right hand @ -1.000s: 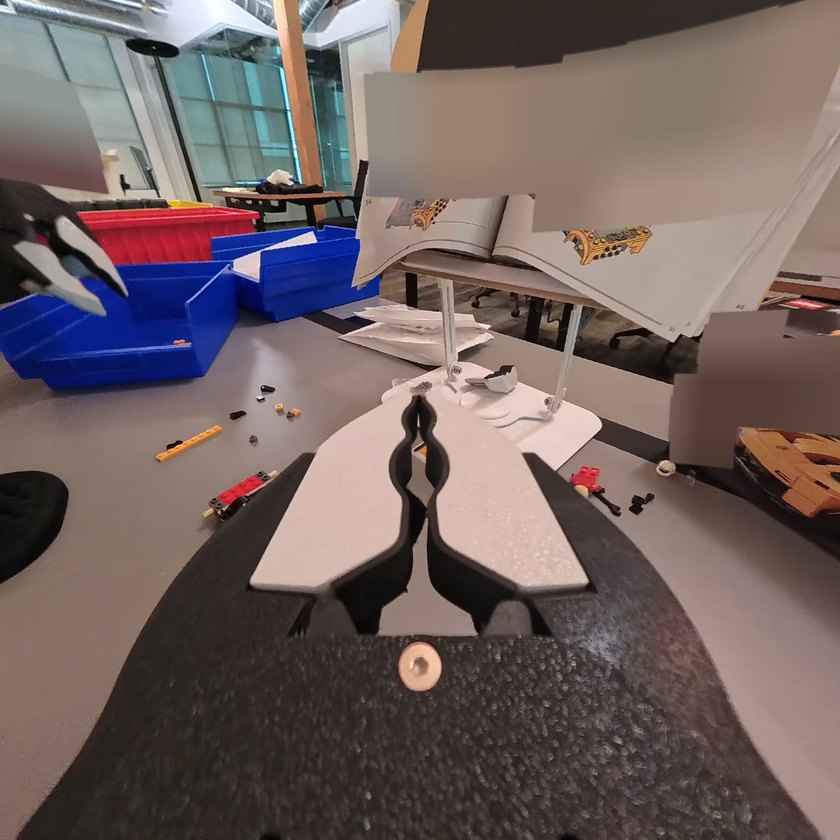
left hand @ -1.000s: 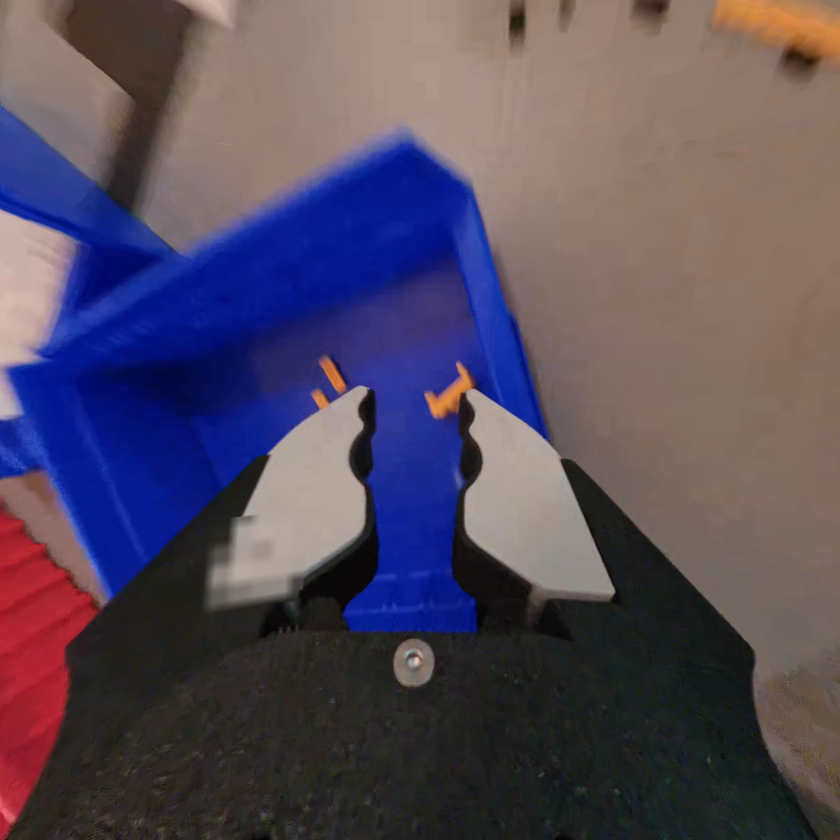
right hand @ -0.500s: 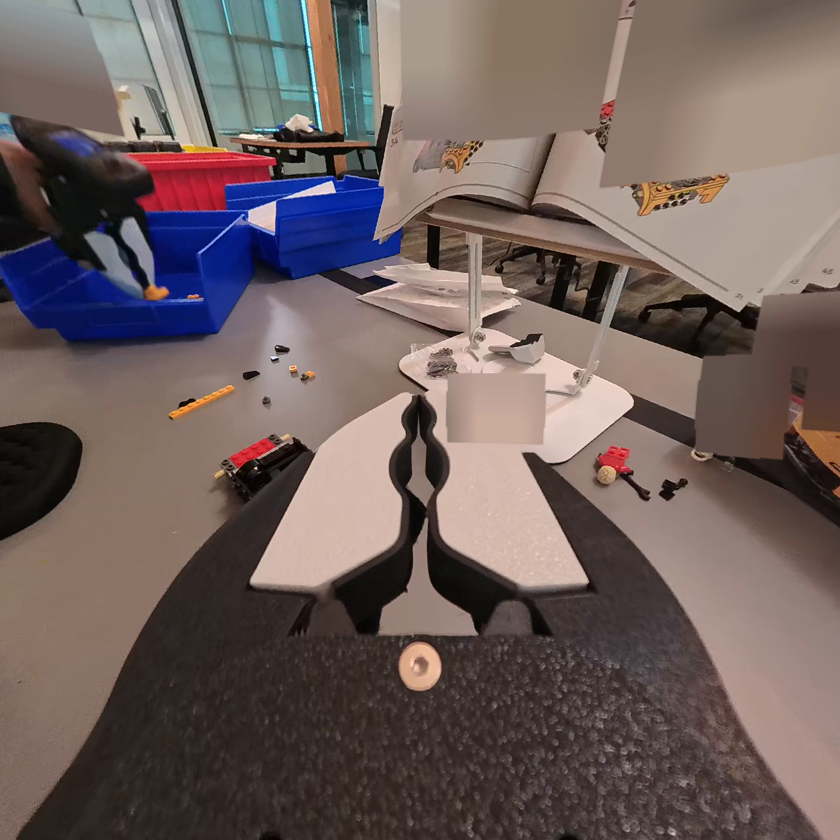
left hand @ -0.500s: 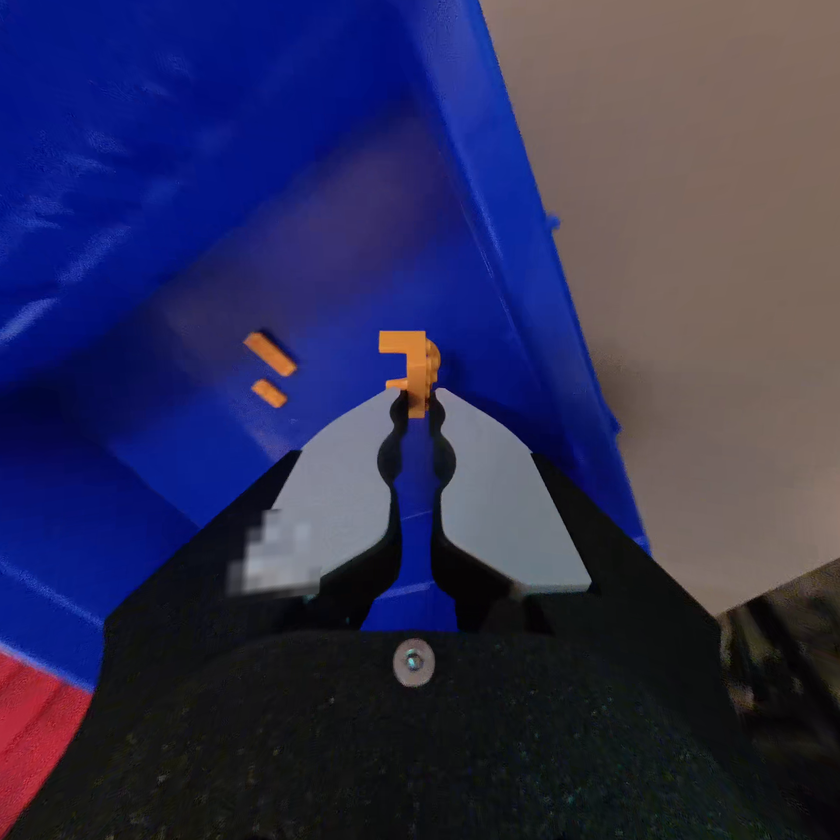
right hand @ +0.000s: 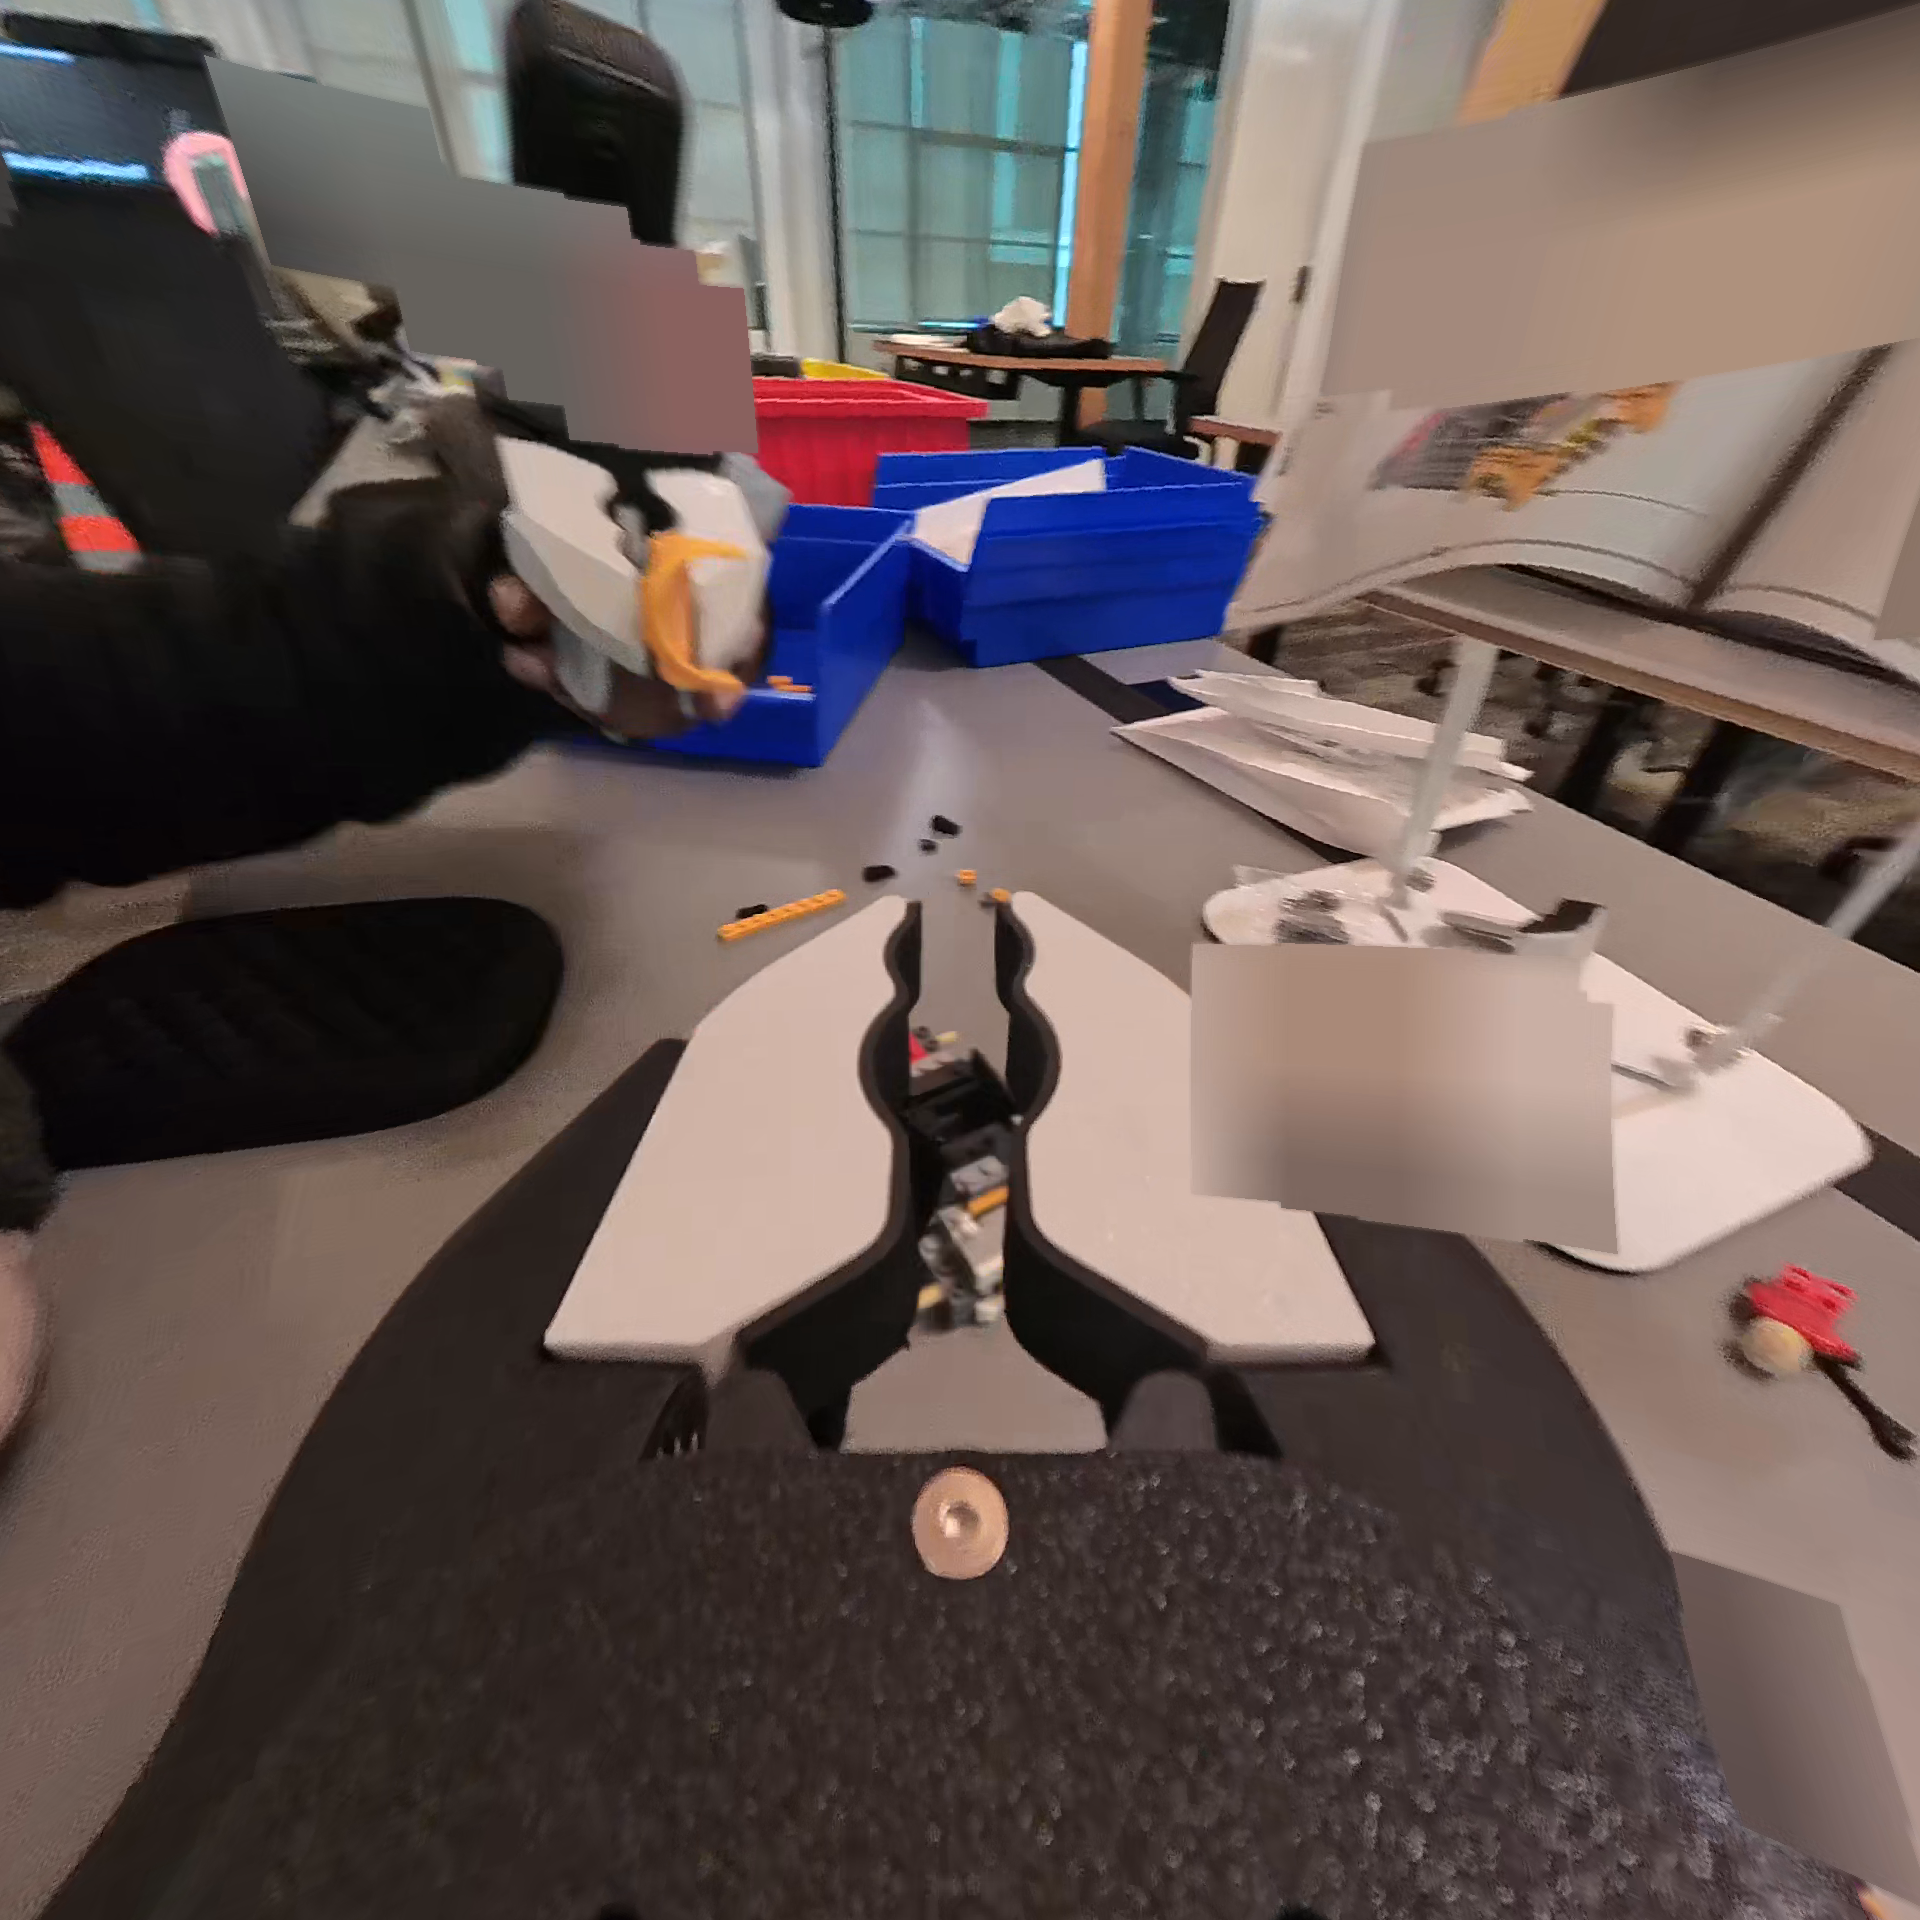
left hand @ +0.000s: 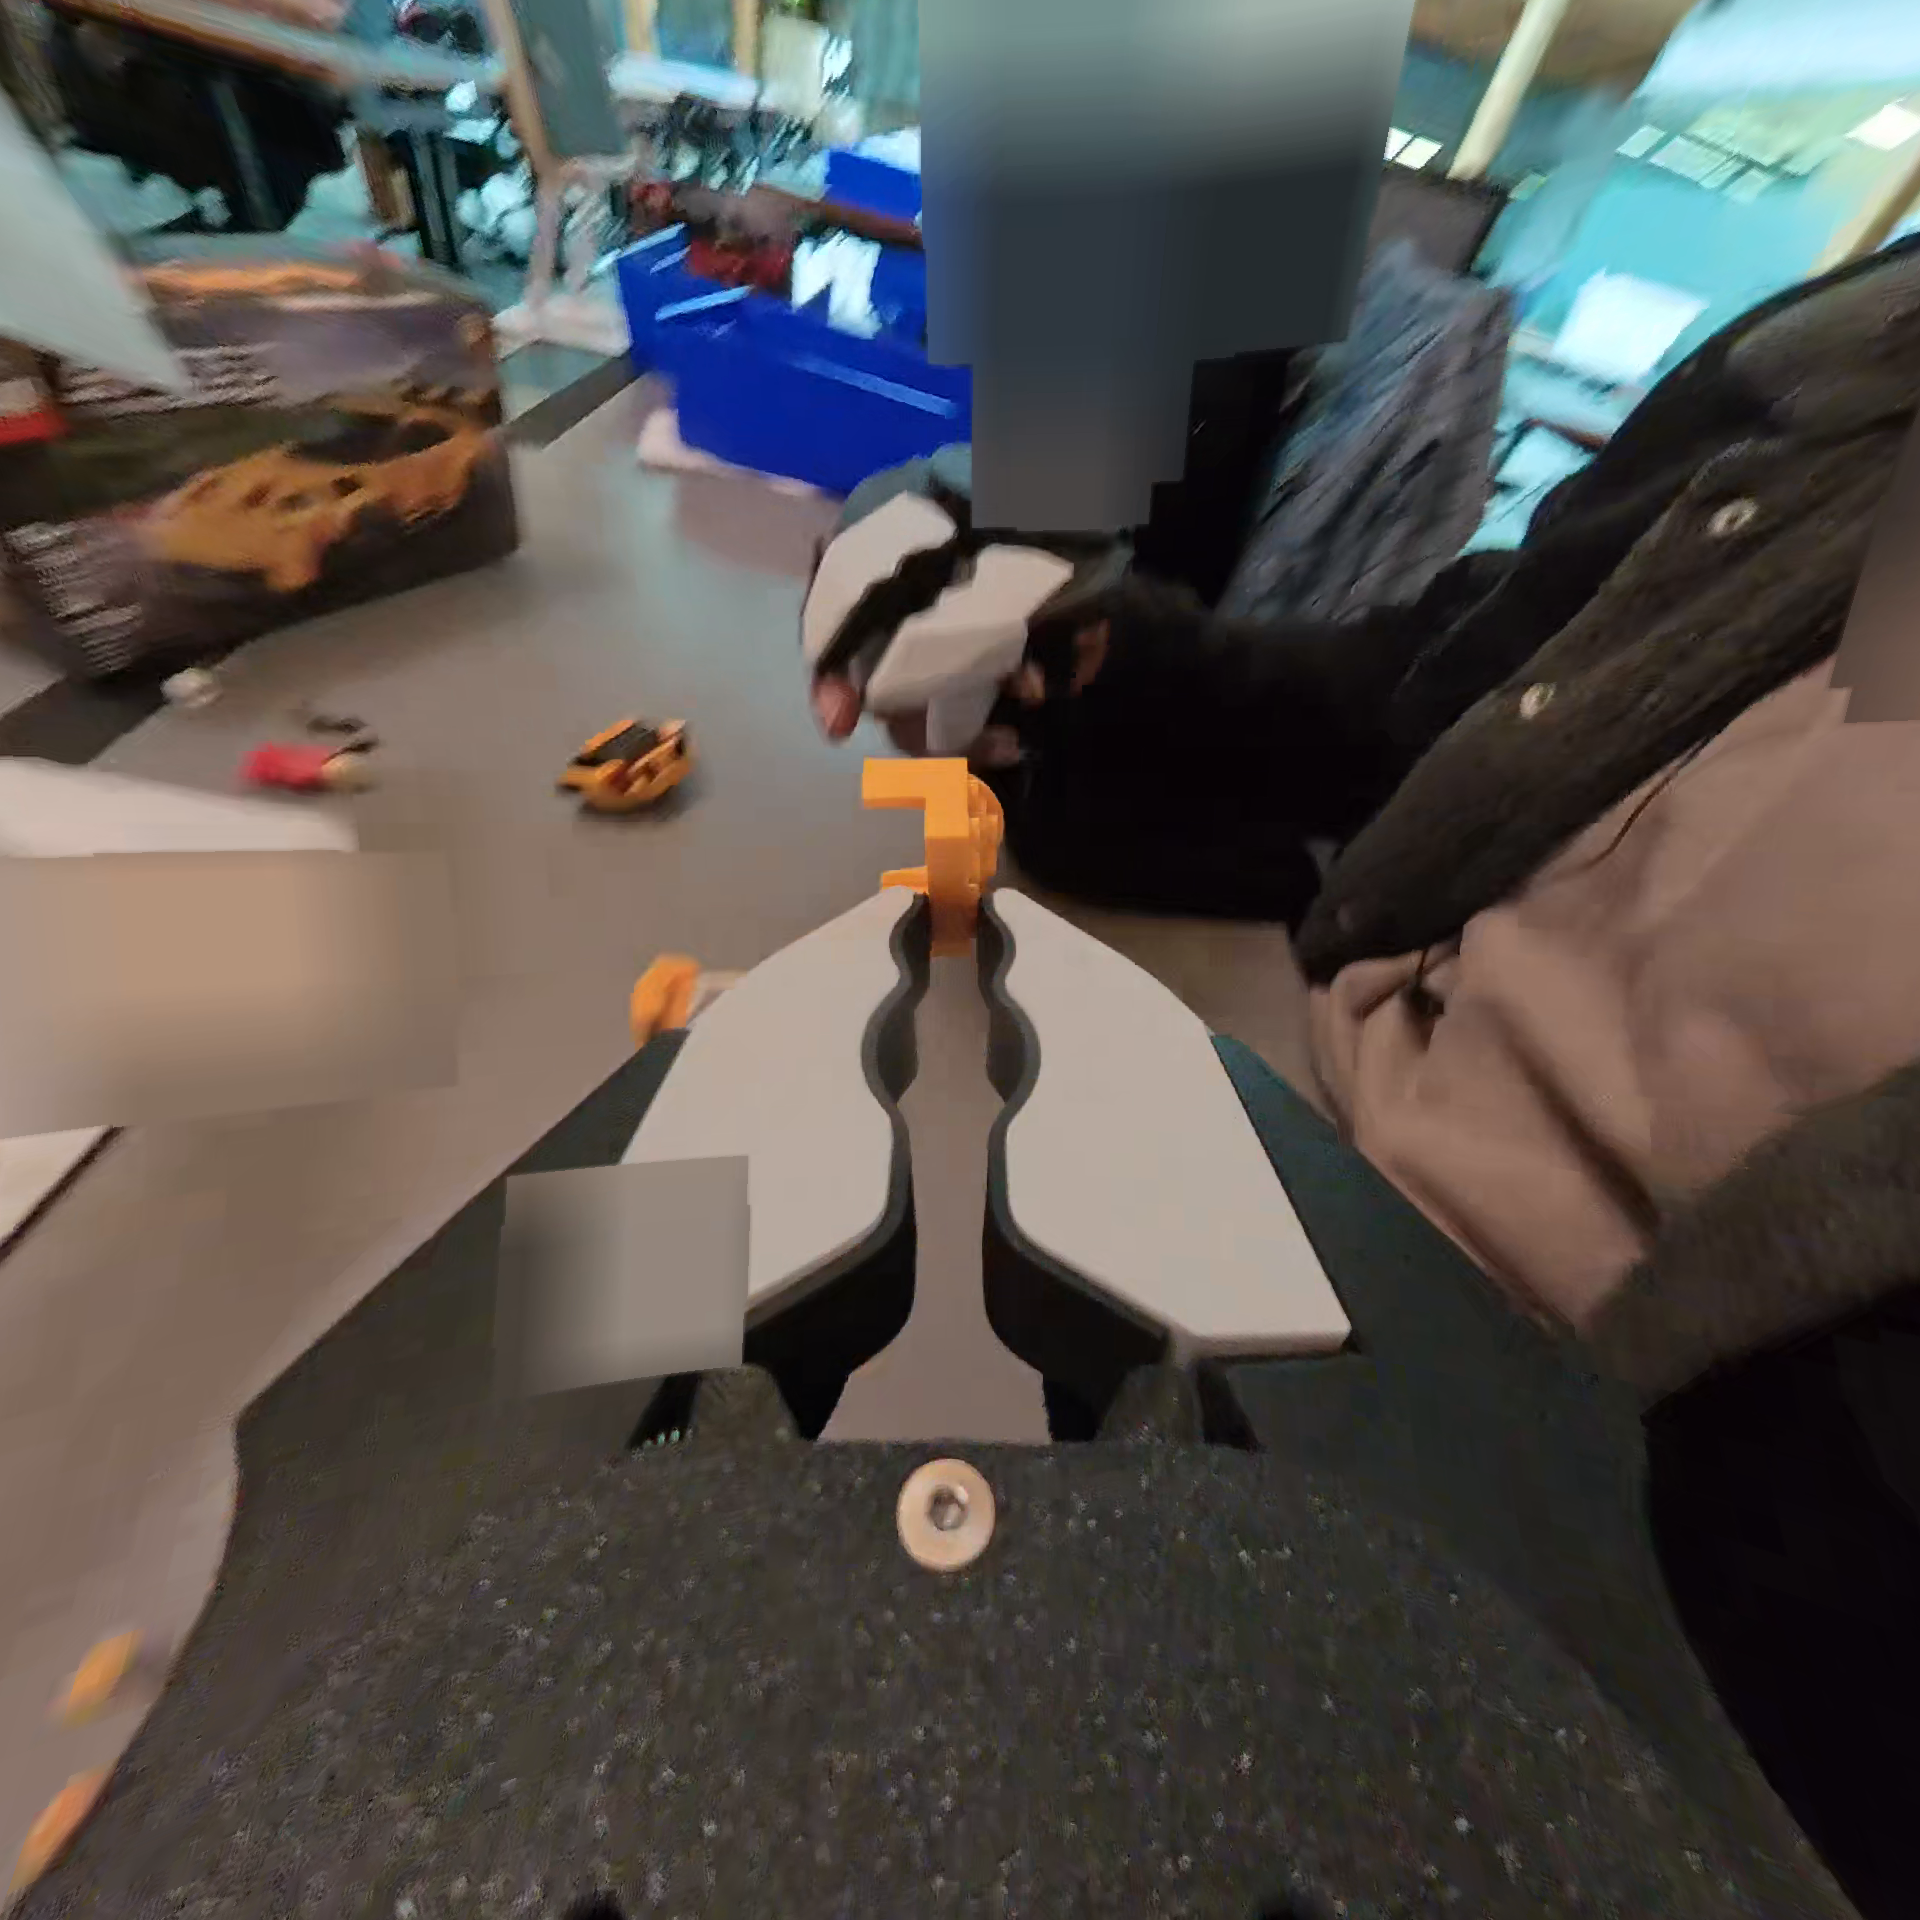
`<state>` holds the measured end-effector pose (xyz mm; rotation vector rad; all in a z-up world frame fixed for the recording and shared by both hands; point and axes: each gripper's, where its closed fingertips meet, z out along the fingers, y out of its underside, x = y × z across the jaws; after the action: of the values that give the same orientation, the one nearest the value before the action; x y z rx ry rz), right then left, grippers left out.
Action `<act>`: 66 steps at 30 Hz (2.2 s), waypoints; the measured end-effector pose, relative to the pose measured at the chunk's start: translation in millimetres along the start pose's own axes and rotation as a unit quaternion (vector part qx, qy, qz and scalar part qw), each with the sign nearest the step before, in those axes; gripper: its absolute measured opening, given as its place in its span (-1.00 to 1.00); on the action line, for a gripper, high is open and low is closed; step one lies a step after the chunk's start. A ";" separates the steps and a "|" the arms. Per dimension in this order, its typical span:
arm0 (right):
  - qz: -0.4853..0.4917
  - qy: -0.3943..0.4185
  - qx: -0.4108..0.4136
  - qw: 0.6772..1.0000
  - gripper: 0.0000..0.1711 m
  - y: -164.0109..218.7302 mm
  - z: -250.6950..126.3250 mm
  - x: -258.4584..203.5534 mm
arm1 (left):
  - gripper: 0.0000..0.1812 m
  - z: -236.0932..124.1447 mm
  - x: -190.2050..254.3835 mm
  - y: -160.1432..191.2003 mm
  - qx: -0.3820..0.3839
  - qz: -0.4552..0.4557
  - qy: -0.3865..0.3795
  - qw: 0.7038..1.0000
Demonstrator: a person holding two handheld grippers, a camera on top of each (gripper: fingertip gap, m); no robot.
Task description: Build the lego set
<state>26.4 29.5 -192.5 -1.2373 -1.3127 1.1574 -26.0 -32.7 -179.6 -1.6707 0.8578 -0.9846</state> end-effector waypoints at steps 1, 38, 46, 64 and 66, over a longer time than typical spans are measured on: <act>-0.001 -0.013 0.001 1.000 -0.81 -1.6 1.0 -6.8 | -0.91 18.8 0.8 -1.4 0.010 -0.004 0.016 1.000; 0.166 0.036 -0.045 0.985 -0.96 36.3 -18.9 51.7 | -0.28 42.2 -36.2 121.4 -0.335 -0.015 -0.070 0.940; 0.183 0.013 -0.069 0.981 -0.96 44.5 -15.6 45.1 | -0.56 49.9 -72.6 103.9 -0.224 -0.125 -0.101 0.961; 0.206 0.026 -0.066 0.976 -0.96 45.1 -19.6 51.7 | -0.88 59.8 -95.0 96.9 -0.162 -0.126 -0.200 0.958; 0.209 0.022 -0.060 0.976 -0.96 43.6 -18.1 49.5 | -0.88 55.1 -101.7 81.3 -0.111 -0.126 -0.219 0.961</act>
<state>47.0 80.9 -232.6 -1.6743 -1.1319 1.3452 -26.6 56.0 -289.7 -2.1270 0.4780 -0.6552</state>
